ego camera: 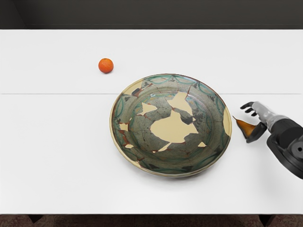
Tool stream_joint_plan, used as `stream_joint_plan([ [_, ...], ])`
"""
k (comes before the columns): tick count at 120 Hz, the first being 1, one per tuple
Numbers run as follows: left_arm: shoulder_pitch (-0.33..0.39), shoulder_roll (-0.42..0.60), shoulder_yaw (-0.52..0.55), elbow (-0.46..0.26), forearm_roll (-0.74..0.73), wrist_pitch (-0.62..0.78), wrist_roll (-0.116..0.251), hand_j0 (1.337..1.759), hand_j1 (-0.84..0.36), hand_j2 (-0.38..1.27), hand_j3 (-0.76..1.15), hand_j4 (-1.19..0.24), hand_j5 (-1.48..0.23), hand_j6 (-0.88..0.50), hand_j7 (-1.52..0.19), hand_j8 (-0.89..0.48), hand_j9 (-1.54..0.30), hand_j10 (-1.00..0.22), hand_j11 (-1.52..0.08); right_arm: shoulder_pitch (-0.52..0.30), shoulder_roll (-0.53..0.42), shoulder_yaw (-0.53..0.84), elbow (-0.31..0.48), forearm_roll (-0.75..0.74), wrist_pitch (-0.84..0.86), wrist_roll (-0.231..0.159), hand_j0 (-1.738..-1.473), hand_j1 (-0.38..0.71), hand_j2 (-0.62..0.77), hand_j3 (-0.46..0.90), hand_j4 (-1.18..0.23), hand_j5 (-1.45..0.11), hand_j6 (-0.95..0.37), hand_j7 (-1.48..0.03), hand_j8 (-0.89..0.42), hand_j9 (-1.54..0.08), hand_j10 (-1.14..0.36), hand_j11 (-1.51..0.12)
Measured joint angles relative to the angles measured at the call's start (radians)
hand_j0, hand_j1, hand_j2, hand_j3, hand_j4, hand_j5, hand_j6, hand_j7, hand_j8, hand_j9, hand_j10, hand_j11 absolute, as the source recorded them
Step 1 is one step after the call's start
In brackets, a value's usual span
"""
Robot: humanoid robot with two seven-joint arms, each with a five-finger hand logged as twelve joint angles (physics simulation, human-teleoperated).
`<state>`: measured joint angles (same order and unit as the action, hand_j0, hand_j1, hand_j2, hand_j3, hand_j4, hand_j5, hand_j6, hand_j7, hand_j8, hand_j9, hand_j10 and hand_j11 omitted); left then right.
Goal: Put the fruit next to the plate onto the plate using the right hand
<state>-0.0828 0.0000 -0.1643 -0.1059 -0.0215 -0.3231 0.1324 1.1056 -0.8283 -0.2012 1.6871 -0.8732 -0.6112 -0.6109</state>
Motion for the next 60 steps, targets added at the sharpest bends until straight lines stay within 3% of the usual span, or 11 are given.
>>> stream_joint_plan([
  [60,-0.002,0.0,0.0,0.0,0.0,0.0,0.0,1.658,0.35,0.0,0.0,0.0,0.0,0.0,0.0,0.0,0.0,0.0,0.0,-0.004,-0.001,0.0,0.0,0.002,0.0,0.0,-1.657,0.08,-0.12,0.0,-0.37,-0.49,-0.38,-0.49,-0.37,-0.49,-0.37,-0.49],
])
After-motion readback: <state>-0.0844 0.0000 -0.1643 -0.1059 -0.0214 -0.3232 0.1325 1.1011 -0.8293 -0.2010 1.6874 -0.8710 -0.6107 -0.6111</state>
